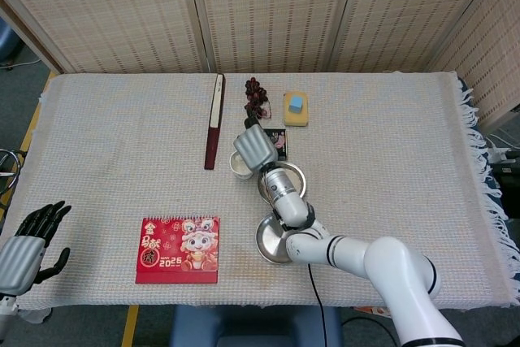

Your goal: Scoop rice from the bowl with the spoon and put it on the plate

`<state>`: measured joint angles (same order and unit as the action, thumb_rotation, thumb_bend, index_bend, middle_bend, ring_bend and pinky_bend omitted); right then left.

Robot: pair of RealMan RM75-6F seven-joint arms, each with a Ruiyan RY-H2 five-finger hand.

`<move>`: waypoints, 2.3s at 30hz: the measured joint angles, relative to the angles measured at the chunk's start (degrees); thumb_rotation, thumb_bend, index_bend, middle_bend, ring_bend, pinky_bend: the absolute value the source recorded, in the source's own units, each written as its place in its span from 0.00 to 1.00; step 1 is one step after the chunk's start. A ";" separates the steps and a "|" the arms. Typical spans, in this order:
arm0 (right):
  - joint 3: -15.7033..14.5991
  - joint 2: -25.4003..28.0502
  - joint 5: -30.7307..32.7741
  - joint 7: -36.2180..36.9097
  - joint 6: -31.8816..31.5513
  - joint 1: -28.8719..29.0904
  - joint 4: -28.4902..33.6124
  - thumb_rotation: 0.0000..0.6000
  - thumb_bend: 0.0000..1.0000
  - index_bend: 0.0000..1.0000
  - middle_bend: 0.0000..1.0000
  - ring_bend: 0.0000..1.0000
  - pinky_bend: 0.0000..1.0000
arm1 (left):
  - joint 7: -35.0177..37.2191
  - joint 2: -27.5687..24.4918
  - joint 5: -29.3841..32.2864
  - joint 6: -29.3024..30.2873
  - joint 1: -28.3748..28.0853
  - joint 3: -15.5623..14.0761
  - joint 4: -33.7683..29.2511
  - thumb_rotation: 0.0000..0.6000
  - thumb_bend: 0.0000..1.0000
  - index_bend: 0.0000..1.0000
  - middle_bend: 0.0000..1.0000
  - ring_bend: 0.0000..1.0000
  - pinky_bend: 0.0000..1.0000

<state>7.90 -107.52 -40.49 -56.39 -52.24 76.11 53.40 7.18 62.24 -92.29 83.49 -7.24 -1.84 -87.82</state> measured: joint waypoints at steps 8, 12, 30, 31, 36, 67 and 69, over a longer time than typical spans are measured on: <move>-3.10 -0.67 -6.16 -7.76 -2.31 -0.18 -0.32 1.00 0.32 0.93 0.58 0.21 0.00 | 0.25 0.04 -0.66 1.13 0.45 -0.14 0.22 1.00 0.46 0.00 0.00 0.00 0.09; -5.10 -0.76 -10.11 -11.96 -3.78 -0.40 -0.45 1.00 0.32 0.93 0.58 0.21 0.00 | 0.12 0.05 -0.56 0.91 0.41 -0.15 0.15 1.00 0.46 0.00 0.00 0.00 0.09; -3.16 1.63 -14.56 -21.95 -9.51 -4.53 7.19 1.00 0.32 0.91 0.58 0.21 0.00 | -0.33 0.00 -0.98 1.95 0.83 -0.24 0.06 1.00 0.46 0.00 0.00 0.00 0.09; -2.25 2.21 -14.51 -20.09 -10.16 -5.09 8.59 1.00 0.32 0.91 0.58 0.21 0.00 | -0.33 -0.01 -1.01 2.11 0.93 -0.24 0.06 1.00 0.46 0.00 0.00 0.00 0.09; -0.39 6.93 -16.30 -9.72 -13.51 -9.14 18.16 1.00 0.32 0.89 0.58 0.21 0.00 | -1.01 0.08 -1.13 2.22 1.05 -0.30 -0.07 1.00 0.46 0.00 0.00 0.00 0.10; -13.75 8.15 -40.37 22.80 -12.86 -34.02 26.81 1.00 0.32 0.74 0.55 0.17 0.00 | -1.59 -0.40 -3.22 3.31 1.69 -1.37 -1.22 1.00 0.46 0.00 0.00 0.00 0.10; -13.58 8.09 -40.07 21.94 -12.17 -34.19 26.79 1.00 0.32 0.60 0.47 0.15 0.00 | -1.39 -0.39 -3.53 3.53 1.75 -1.48 -1.15 1.00 0.46 0.00 0.00 0.00 0.10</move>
<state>-5.67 -99.42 -80.56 -34.45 -64.42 41.92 80.19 5.79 61.86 -95.82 87.02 -5.48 -3.32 -88.97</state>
